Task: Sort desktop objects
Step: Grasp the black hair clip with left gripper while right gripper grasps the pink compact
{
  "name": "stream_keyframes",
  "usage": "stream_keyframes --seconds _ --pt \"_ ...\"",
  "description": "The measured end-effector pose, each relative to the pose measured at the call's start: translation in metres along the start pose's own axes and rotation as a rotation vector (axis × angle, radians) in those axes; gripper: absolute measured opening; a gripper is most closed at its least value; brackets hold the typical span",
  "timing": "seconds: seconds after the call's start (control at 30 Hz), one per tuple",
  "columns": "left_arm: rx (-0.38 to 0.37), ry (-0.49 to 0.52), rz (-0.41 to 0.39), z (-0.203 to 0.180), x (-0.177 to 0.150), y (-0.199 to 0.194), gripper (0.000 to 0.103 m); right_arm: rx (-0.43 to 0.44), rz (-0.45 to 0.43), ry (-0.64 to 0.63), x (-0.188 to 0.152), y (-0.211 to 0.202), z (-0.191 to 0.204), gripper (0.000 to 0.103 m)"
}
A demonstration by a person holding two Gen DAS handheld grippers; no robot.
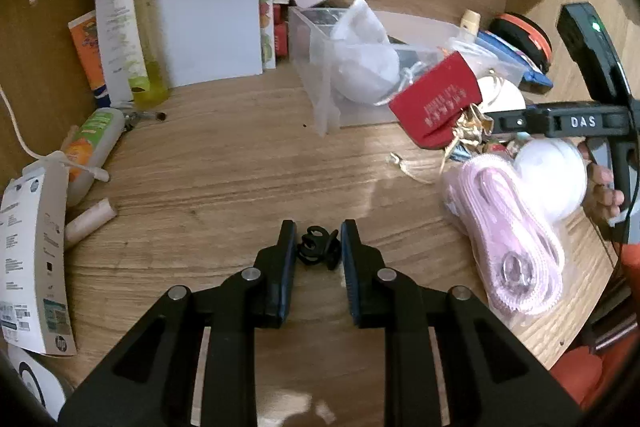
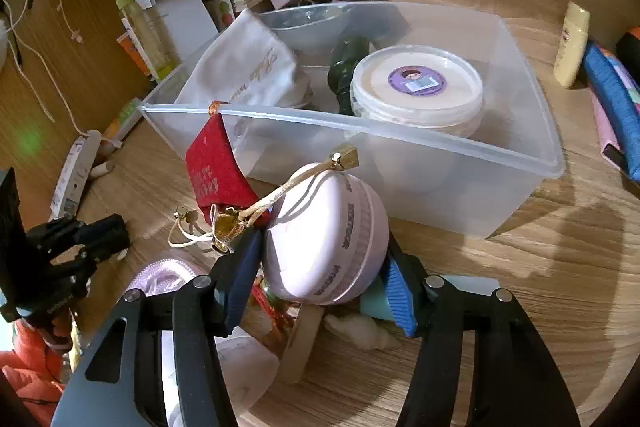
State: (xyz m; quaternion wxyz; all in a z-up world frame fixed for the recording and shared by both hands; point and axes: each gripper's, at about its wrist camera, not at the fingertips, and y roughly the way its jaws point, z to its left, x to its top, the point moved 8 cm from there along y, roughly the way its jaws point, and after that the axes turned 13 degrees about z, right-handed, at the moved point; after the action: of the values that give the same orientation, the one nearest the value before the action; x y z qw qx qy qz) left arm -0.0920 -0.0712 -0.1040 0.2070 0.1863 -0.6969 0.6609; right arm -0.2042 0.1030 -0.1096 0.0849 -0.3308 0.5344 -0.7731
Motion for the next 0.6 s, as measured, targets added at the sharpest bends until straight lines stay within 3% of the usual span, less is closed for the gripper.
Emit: stream_keyframes --seconds 0.6 --pt "-0.003 0.000 -0.113 -0.005 0.032 -0.029 0.021 -0.111 -0.093 0.049 -0.018 -0.056 -0.033 0.054"
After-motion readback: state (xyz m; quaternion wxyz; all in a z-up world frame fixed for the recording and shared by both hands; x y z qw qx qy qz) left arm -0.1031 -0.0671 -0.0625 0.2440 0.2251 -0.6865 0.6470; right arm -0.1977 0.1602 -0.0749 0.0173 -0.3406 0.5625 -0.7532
